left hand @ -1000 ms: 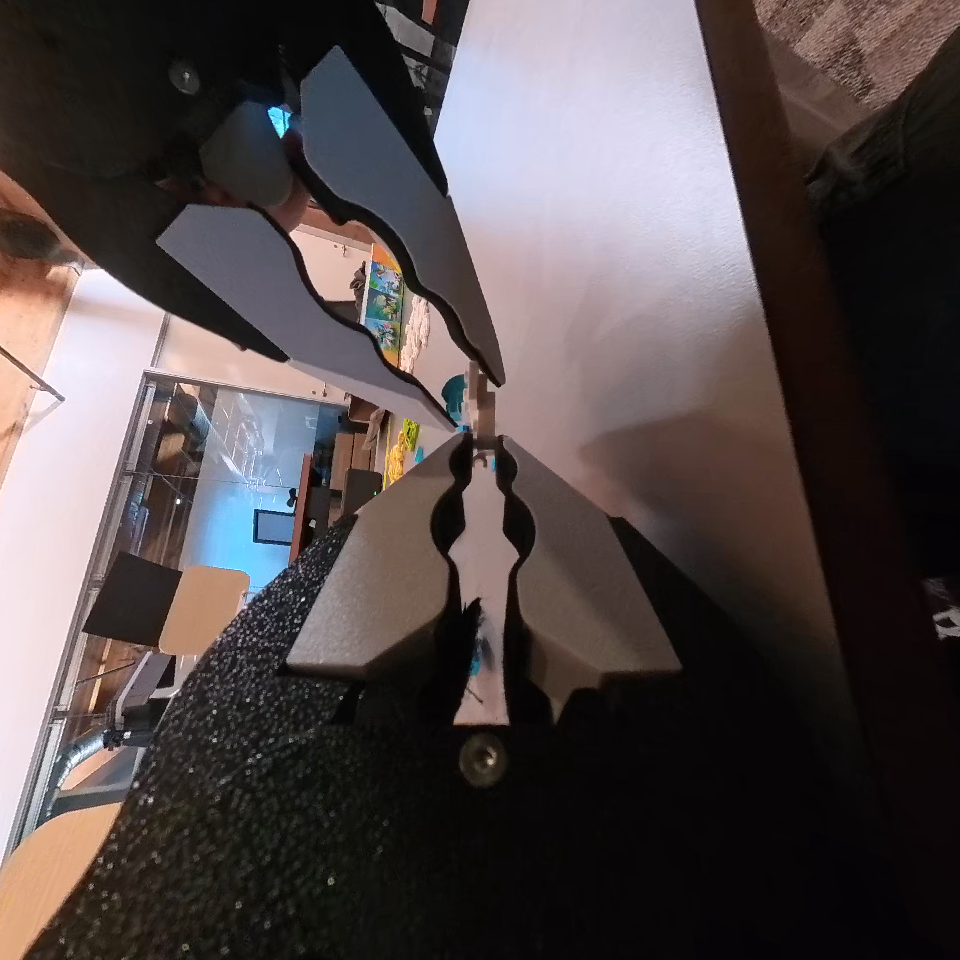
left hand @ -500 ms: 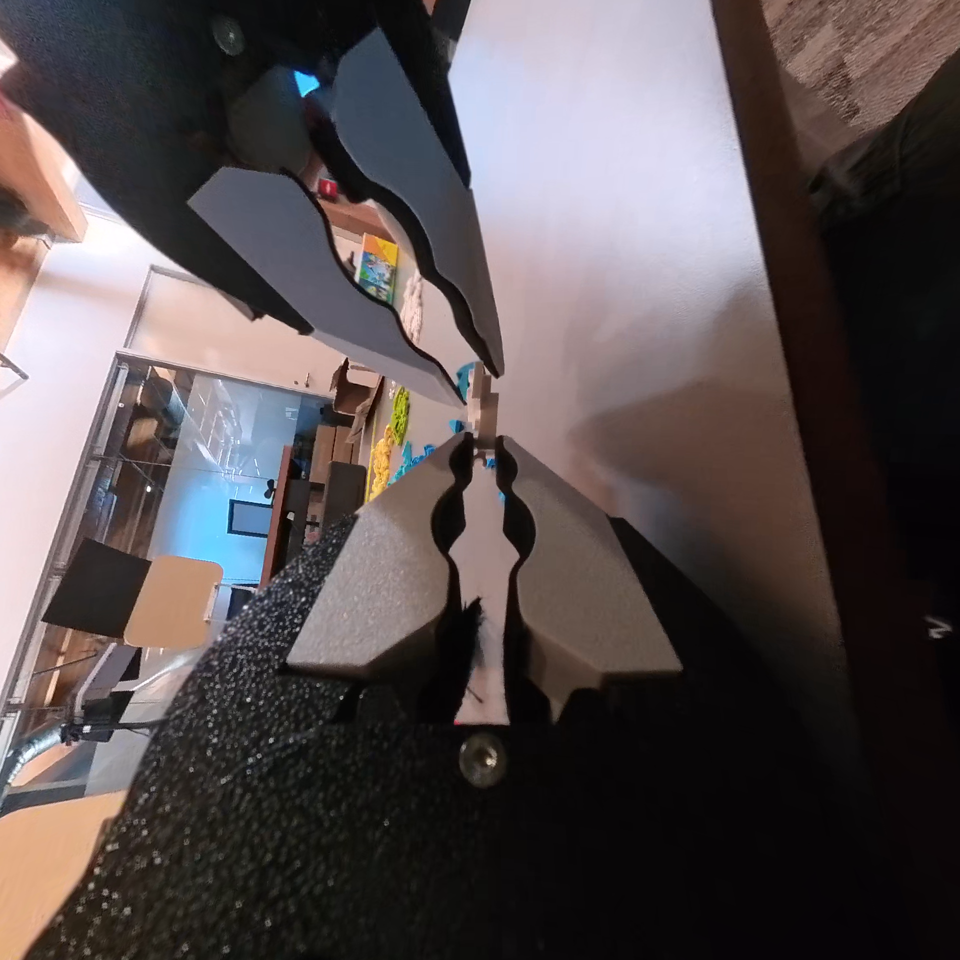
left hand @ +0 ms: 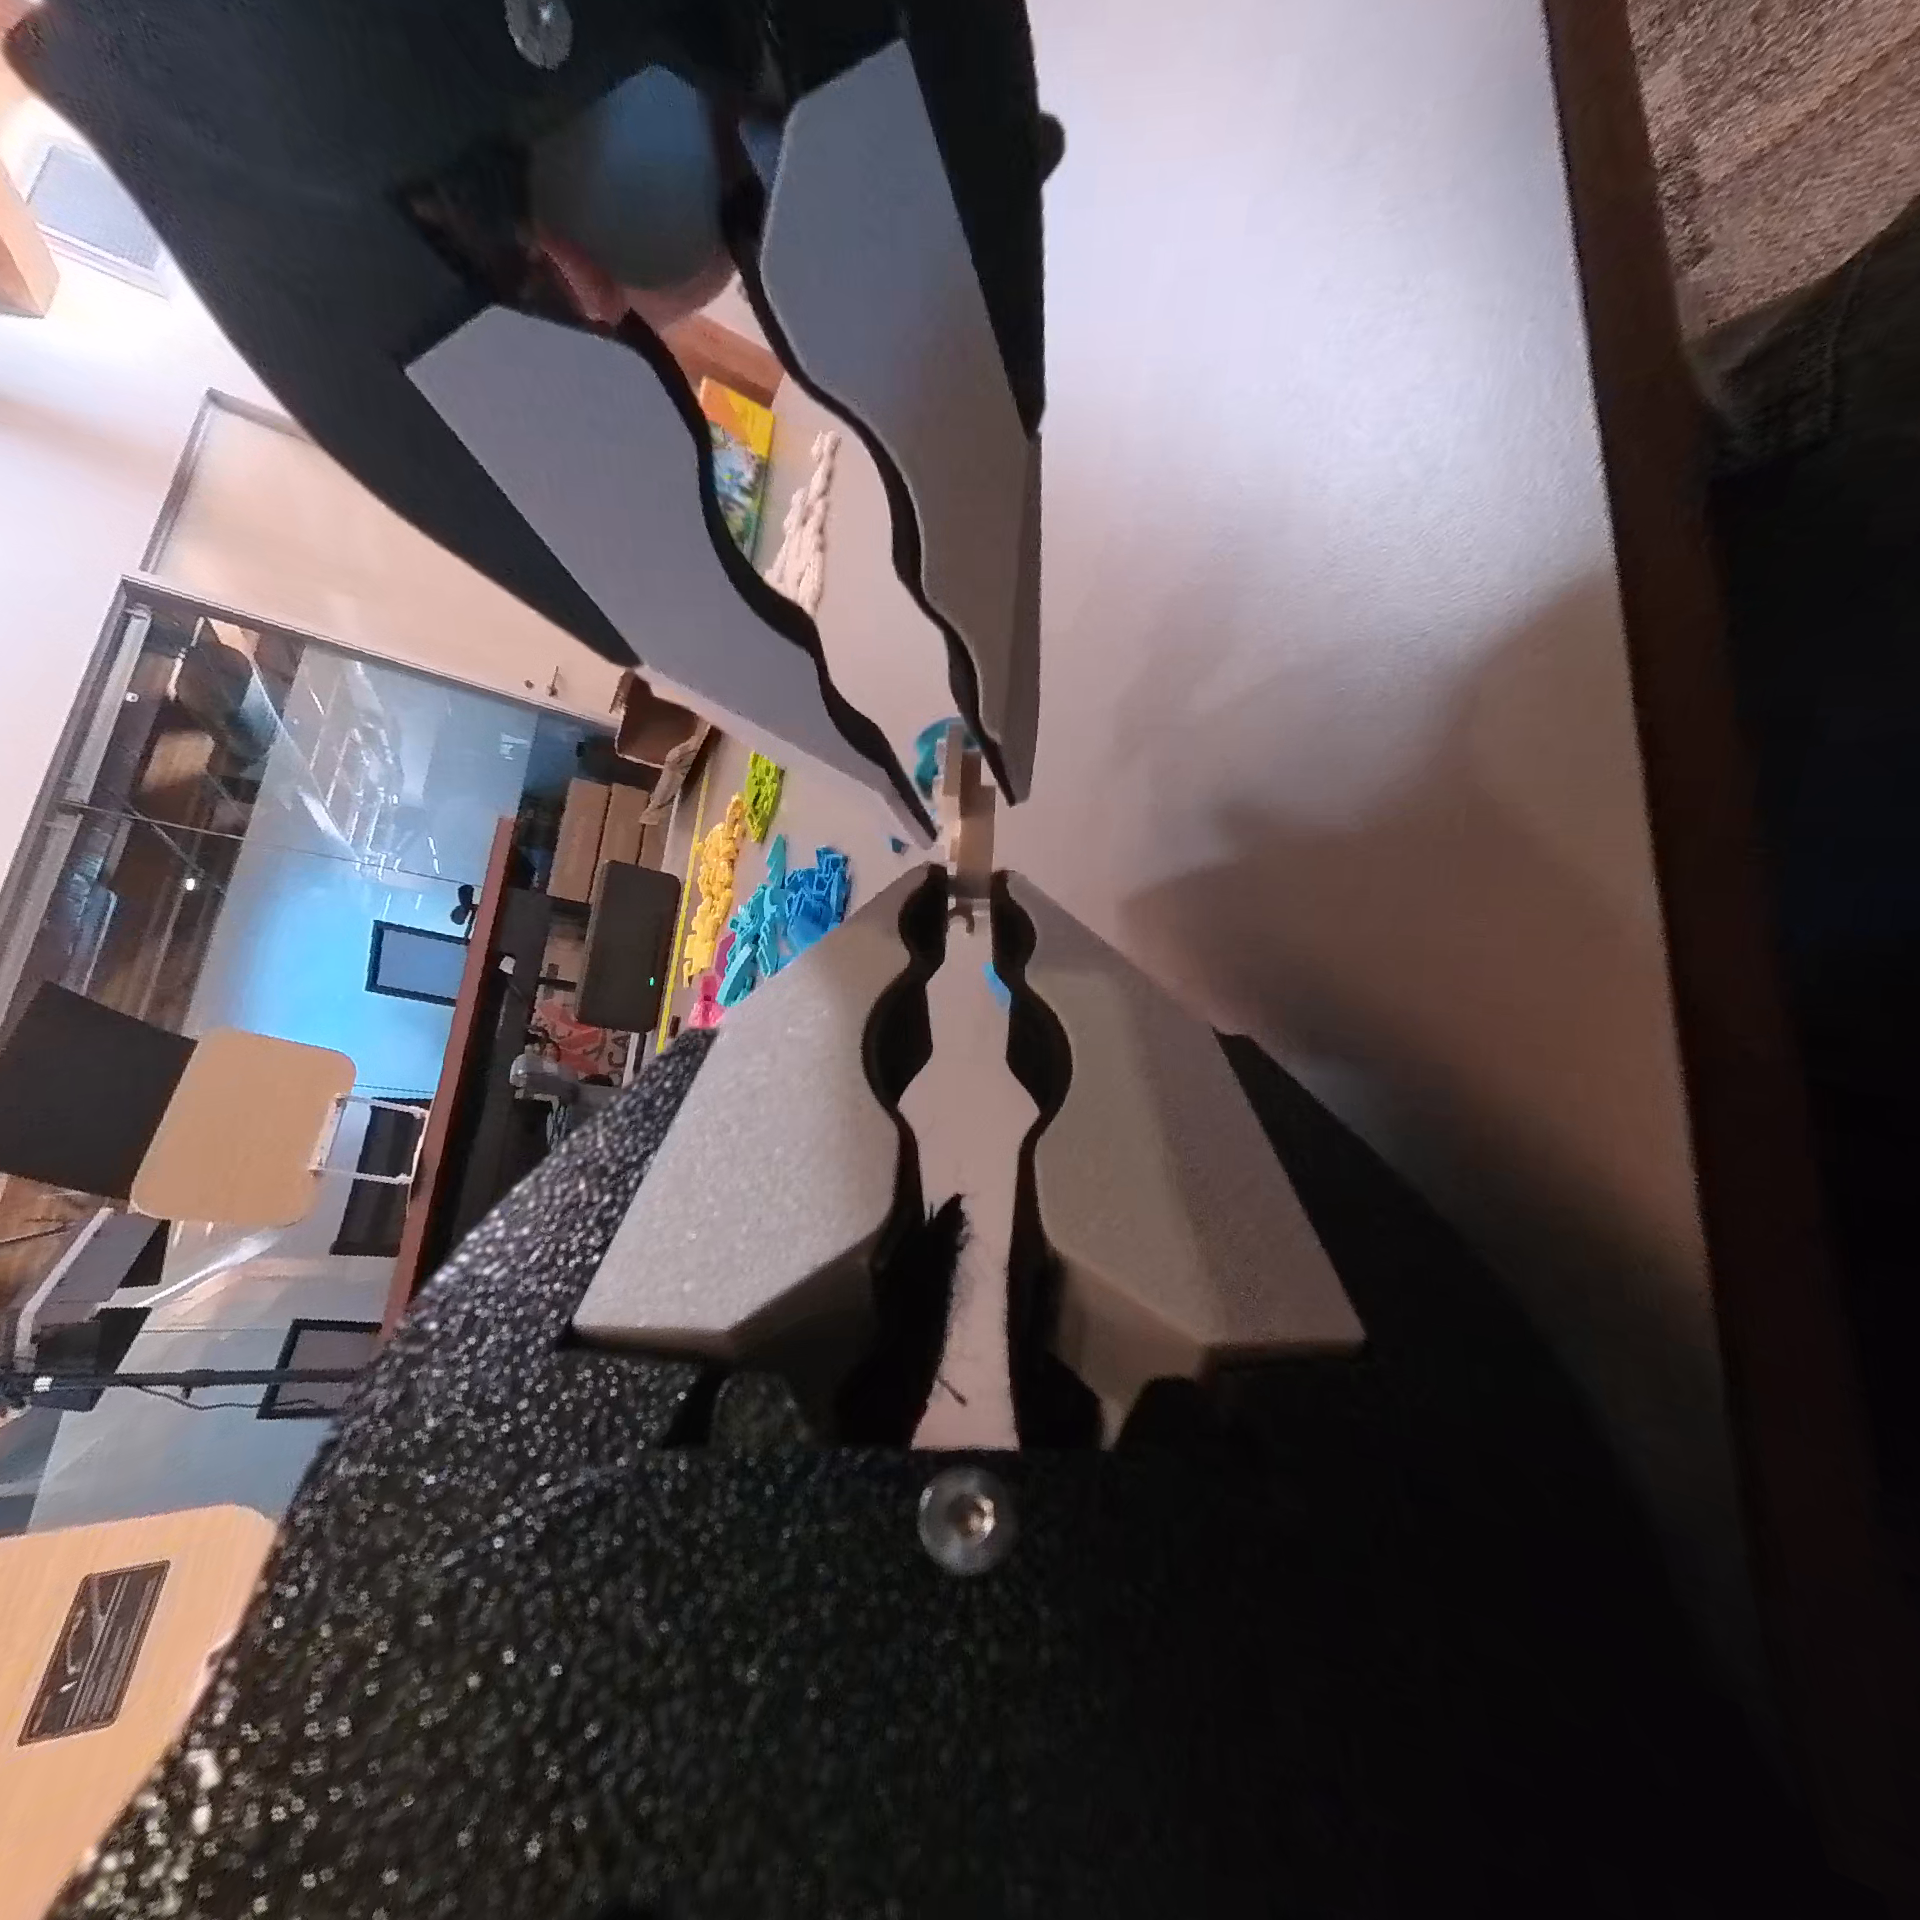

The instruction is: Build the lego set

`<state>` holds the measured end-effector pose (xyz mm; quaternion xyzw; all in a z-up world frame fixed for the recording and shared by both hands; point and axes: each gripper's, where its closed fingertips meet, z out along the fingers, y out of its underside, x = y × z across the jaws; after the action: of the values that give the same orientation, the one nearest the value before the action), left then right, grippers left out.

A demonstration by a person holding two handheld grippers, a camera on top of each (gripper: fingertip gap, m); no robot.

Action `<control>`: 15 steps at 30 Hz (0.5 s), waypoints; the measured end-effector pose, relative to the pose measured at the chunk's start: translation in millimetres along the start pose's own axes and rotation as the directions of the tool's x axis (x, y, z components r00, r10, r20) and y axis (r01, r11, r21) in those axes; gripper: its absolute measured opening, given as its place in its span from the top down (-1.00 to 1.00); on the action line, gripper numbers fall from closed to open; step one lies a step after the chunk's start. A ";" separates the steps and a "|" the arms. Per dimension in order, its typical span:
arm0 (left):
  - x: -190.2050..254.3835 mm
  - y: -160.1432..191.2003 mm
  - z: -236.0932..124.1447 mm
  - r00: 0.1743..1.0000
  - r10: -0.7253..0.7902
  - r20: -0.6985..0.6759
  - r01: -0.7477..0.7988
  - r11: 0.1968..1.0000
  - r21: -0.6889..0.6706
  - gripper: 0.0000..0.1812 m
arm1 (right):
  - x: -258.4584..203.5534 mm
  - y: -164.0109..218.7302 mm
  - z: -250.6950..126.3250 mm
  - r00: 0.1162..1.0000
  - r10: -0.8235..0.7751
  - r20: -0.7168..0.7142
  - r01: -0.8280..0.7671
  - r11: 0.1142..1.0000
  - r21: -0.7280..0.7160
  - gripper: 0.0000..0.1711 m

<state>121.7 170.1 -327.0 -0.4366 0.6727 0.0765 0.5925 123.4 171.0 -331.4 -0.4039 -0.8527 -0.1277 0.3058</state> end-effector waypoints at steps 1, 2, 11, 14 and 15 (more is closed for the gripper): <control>-0.2 0.7 0.1 1.000 -0.006 -0.002 0.006 1.000 -0.002 0.94 | 0.4 0.3 0.4 1.000 0.000 -0.004 -0.001 1.000 -0.003 0.84; -0.5 1.3 0.1 1.000 -0.013 -0.002 0.013 1.000 -0.004 0.94 | 1.0 0.5 0.6 1.000 0.008 -0.007 -0.008 1.000 -0.007 0.84; -0.4 7.2 1.9 1.000 0.013 0.003 -0.013 0.999 -0.034 0.94 | 6.4 15.9 -4.2 0.990 0.142 -0.027 -0.142 0.990 -0.009 0.81; 3.8 7.6 3.1 0.999 0.044 -0.012 -0.045 0.998 -0.039 0.94 | 7.4 30.4 -15.5 0.923 0.383 0.035 -0.384 0.921 0.062 0.75; 3.9 7.4 3.2 0.999 0.044 -0.014 -0.044 0.998 -0.037 0.94 | 9.1 34.9 -20.2 0.867 0.493 0.067 -0.497 0.862 0.101 0.73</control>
<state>119.4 174.7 -334.4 -0.4332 0.6844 0.0992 0.5780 154.2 189.5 -310.9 -0.5933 -0.7321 0.0124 0.3345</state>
